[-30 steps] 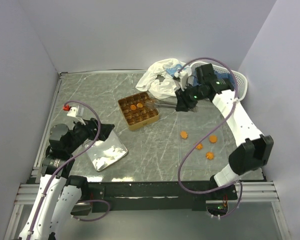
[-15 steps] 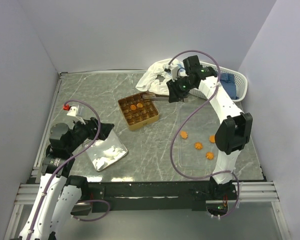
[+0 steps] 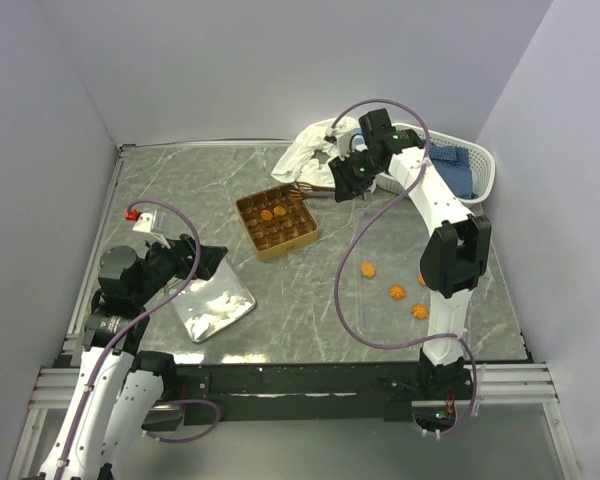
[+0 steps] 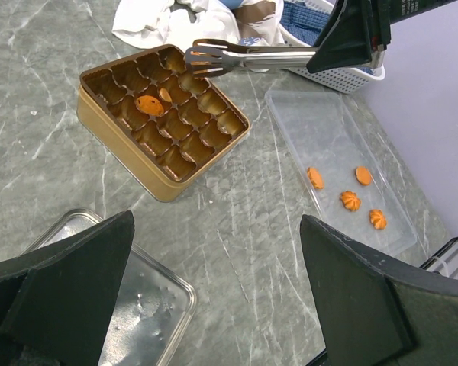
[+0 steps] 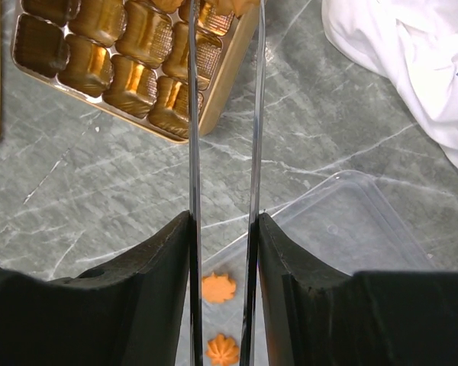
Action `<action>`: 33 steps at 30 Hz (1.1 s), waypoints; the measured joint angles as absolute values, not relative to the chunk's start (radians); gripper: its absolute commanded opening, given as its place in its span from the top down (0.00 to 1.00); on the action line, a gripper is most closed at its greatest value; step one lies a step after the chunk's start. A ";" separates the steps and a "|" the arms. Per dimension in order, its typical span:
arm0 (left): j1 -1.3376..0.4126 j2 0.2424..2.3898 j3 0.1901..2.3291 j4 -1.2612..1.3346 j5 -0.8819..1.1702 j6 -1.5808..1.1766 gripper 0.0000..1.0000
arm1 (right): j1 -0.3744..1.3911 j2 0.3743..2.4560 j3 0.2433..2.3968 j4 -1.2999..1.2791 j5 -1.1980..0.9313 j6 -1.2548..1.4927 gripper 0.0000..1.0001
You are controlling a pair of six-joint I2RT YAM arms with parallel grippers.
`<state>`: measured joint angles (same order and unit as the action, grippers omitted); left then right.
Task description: Pack the cookies
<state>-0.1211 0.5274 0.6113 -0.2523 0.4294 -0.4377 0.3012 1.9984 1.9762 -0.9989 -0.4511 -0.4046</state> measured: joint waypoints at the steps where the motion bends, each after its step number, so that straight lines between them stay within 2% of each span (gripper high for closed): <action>1: -0.121 0.527 0.611 -0.253 0.429 -0.438 0.04 | 0.303 2.000 1.976 -1.000 -0.448 -0.405 0.54; 24: -0.121 0.525 0.611 -0.253 0.429 -0.438 0.04 | 0.332 1.997 1.975 -1.000 -0.419 -0.405 0.53; 33: -0.121 0.514 0.611 -0.253 0.429 -0.438 0.04 | 0.332 1.845 1.841 -0.987 -0.419 -0.405 0.53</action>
<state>-0.1207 0.5144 0.6113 -0.2531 0.4294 -0.4377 0.3321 1.8454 1.8408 -0.9874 -0.4191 -0.4053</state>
